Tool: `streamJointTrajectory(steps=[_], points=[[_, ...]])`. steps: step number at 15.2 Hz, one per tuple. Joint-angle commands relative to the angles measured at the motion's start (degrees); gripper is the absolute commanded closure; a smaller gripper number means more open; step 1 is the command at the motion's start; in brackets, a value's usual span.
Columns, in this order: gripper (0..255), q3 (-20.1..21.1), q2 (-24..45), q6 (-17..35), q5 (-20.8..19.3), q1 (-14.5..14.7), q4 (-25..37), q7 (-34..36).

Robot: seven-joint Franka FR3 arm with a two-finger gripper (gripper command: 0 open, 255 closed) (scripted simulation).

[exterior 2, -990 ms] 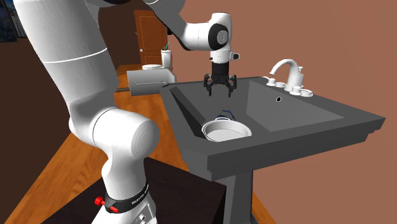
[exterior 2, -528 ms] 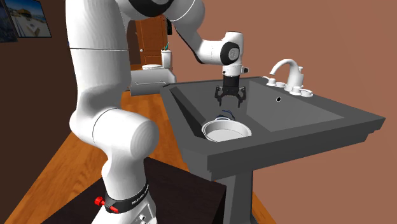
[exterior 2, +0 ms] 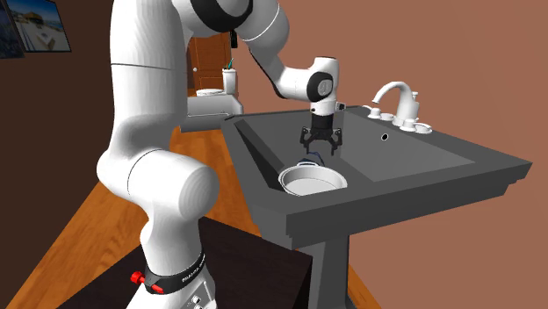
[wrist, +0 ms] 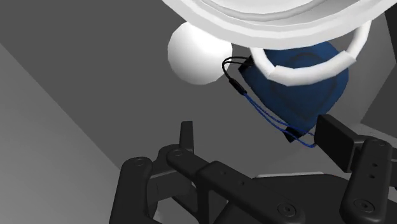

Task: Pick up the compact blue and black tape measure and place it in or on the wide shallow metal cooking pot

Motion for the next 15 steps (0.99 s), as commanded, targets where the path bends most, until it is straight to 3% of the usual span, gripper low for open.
streamJointTrajectory(steps=[1, 8, 9, 15], points=[[0, 0.07, 1.46, 0.98, 0.27, -0.1, -0.89, -0.2], [0, 0.1, 1.46, 0.98, 0.26, -0.14, -0.89, -0.2], [255, 0.1, 1.36, 0.72, 0.22, -0.12, -0.73, -0.15], [255, 0.12, 1.34, 0.83, 0.21, -0.08, -0.85, -0.1]])
